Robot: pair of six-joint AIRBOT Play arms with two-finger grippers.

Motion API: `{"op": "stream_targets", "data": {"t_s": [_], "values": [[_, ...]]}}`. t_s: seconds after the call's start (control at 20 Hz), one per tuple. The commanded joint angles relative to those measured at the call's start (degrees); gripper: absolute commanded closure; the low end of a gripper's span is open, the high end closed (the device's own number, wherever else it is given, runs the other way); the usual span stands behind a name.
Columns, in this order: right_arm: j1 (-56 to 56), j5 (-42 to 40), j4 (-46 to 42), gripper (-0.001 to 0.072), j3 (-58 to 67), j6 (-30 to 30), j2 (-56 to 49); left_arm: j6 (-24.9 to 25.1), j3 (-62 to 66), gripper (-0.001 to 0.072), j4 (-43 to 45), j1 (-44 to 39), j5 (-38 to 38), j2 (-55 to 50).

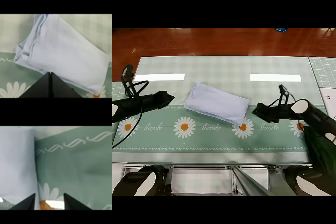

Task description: Fold the shirts.

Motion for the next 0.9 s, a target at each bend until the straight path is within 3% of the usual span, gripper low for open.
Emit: {"op": "stream_targets", "data": {"t_s": [0.0,0.3,0.35,0.45,0.6,0.85], "values": [[-0.04,0.74,22.86,0.0304,-1.38,-17.33,-7.87,0.04,-0.04,0.0691,0.04,0.04,-0.72,0.0],[4.79,3.61,22.62,0.0306,9.55,-19.39,-18.73,0.87,-0.04,0.0691,0.02,0.04,-0.9,-0.02],[5.66,3.74,22.6,0.0375,11.93,-19.39,-20.24,0.87,-0.04,0.0691,0.02,0.04,-0.92,-0.02],[6.36,6.21,22.49,0.0691,16.26,-21.55,-22.27,0.87,-0.04,0.0691,0.02,0.04,-0.92,-0.02],[6.38,11.78,19.12,0.069,24.35,-22.01,-21.64,0.9,-0.07,0.0691,0.04,0.04,-0.92,-0.07],[6.05,19.19,1.27,0.069,46.16,-9.97,-18.08,1.51,-0.07,0.0691,0.02,-1.53,-0.92,-3.19]]}}
